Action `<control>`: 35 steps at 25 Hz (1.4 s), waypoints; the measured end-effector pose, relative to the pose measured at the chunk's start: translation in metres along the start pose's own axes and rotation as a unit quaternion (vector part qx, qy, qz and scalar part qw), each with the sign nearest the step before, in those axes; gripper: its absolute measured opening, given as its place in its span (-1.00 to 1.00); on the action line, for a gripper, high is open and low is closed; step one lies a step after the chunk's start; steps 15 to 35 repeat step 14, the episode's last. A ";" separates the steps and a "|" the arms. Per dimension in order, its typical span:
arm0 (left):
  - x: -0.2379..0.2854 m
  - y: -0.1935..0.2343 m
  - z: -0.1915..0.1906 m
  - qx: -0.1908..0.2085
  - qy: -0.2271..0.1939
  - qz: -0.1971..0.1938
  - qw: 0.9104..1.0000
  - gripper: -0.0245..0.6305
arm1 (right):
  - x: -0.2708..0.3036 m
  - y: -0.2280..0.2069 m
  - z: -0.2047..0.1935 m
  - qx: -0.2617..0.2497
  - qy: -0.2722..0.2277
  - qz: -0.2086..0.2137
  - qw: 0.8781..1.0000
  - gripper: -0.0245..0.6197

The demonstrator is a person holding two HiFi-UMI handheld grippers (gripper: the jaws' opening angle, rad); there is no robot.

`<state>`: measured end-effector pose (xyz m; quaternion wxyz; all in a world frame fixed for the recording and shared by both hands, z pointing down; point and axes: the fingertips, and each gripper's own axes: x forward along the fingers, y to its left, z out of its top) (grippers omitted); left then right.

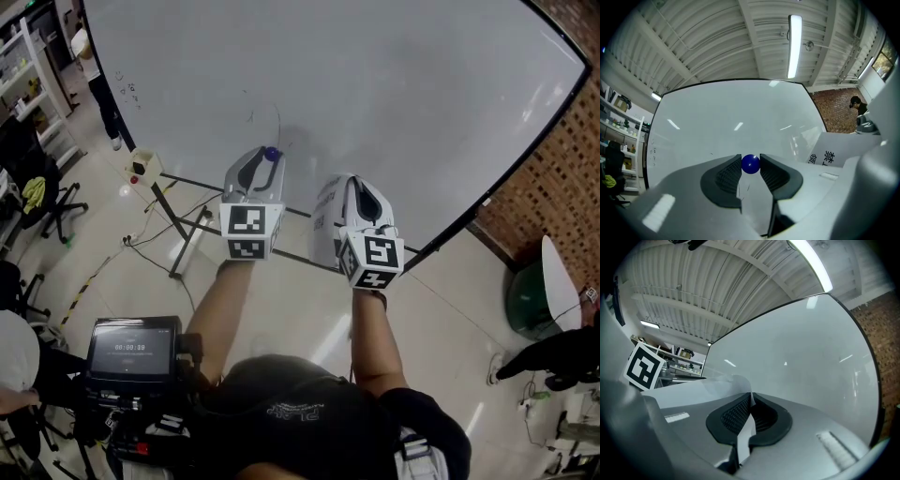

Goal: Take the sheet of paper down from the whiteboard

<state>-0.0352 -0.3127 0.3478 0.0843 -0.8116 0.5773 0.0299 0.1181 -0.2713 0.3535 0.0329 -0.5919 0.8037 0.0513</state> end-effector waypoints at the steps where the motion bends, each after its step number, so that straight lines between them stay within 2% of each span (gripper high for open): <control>1: 0.000 0.000 0.001 0.000 -0.001 0.001 1.000 -0.55 | 0.000 0.000 0.001 -0.001 0.000 0.000 1.000 -0.89; 35: -0.009 -0.002 0.007 -0.001 -0.003 0.000 1.000 -0.55 | -0.007 0.002 -0.001 -0.009 0.012 -0.003 1.000 -0.88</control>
